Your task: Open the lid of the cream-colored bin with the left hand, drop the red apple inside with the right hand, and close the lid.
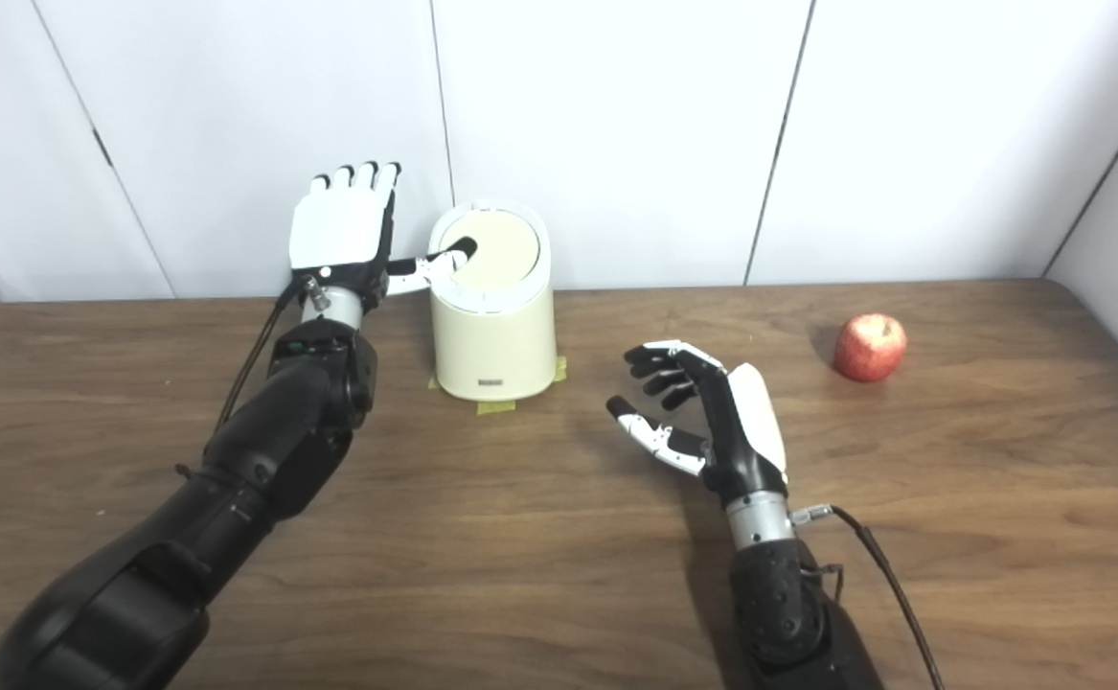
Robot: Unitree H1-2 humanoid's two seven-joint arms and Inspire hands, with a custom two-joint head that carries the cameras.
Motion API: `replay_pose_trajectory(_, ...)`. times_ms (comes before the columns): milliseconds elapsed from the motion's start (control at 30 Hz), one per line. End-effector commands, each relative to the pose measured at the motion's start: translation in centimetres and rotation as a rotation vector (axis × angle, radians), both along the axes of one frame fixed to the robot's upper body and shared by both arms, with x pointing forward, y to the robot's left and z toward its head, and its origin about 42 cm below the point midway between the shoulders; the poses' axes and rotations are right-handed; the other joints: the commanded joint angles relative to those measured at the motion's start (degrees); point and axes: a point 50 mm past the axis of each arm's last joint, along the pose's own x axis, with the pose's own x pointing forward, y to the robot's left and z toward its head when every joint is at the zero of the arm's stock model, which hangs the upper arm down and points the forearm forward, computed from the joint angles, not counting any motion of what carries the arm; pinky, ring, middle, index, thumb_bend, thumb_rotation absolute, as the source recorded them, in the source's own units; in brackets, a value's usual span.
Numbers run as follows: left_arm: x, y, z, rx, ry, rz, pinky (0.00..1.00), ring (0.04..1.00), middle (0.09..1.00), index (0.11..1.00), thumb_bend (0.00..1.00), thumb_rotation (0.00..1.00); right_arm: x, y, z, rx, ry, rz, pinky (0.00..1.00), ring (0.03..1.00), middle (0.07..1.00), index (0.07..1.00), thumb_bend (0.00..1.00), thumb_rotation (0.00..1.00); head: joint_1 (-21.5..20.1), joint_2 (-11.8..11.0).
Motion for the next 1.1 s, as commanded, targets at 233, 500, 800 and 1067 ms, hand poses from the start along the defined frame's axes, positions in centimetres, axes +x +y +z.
replay_pose_trajectory(233, 0.8, -0.5, 2.6, -0.009, -0.026, -0.012, 1.00, 1.000, 1.000, 0.994, 0.78, 1.00, 0.1, 1.2, 0.3, 0.027, -0.036, 0.024, 0.47, 0.578, 0.623, 0.629, 0.31, 0.32, -0.09, 0.06)
replay_pose_trajectory(500, 0.6, -1.1, 2.9, -0.008, -0.033, -0.034, 1.00, 1.000, 1.000, 0.990, 0.87, 1.00, 0.1, 1.5, 0.5, 0.020, -0.023, 0.016, 0.48, 0.582, 0.627, 0.632, 0.31, 0.34, -0.16, 0.07)
replay_pose_trajectory(800, 0.5, -2.1, 3.4, 0.003, -0.040, -0.052, 1.00, 1.000, 1.000, 1.000, 0.91, 1.00, 0.1, 1.6, 0.6, 0.023, -0.018, 0.019, 0.47, 0.579, 0.625, 0.638, 0.31, 0.33, -0.48, -0.01)
replay_pose_trajectory(1067, 0.4, -2.6, 3.8, 0.020, -0.068, -0.070, 1.00, 1.000, 1.000, 0.998, 0.92, 1.00, 0.1, 1.7, 0.6, 0.017, -0.019, 0.017, 0.48, 0.588, 0.632, 0.640, 0.31, 0.37, -0.65, 0.02)
